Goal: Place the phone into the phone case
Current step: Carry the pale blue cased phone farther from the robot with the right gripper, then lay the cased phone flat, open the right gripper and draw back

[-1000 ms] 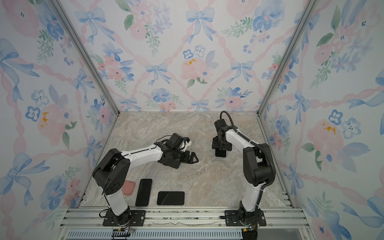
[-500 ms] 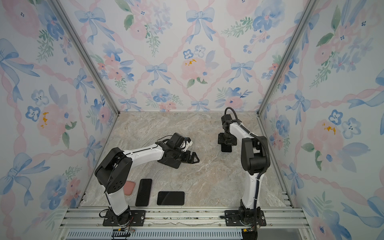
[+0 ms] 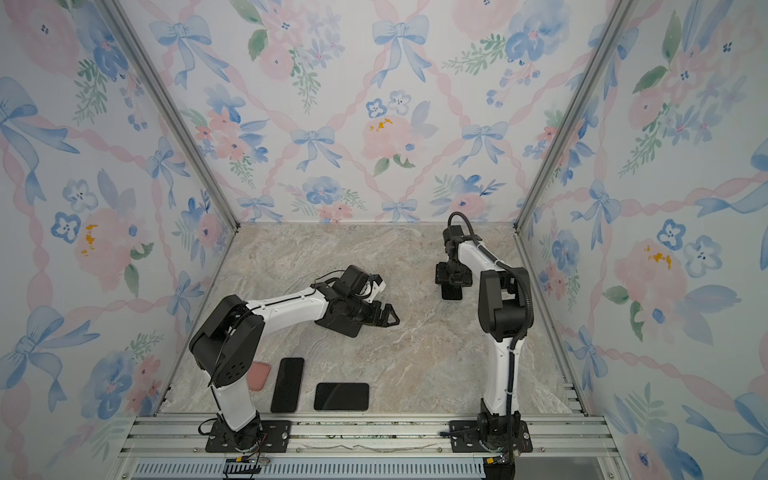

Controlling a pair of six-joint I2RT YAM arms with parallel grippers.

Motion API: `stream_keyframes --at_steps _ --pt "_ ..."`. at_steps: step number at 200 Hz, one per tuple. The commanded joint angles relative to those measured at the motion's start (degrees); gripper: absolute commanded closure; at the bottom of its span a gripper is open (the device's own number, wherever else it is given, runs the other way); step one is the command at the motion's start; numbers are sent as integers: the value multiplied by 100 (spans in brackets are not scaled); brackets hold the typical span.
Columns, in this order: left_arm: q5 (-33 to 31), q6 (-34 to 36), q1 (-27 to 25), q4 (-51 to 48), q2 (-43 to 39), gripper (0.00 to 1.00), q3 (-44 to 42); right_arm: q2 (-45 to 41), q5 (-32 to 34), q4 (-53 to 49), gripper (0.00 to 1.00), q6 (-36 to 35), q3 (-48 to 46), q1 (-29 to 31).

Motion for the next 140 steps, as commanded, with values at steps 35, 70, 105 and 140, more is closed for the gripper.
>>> stream_keyframes --at_steps 35,70,105,140 --pt "15 2 46 -121 -184 2 -81 172 -81 -96 27 -53 180 -11" --pt "37 5 63 -114 -165 2 -67 166 -22 -108 20 -40 179 5" --pt "85 14 72 -116 -134 2 -46 44 68 -159 13 -48 171 38" --pt "94 5 94 -116 -165 2 -66 -313 104 -179 13 -51 -22 88"
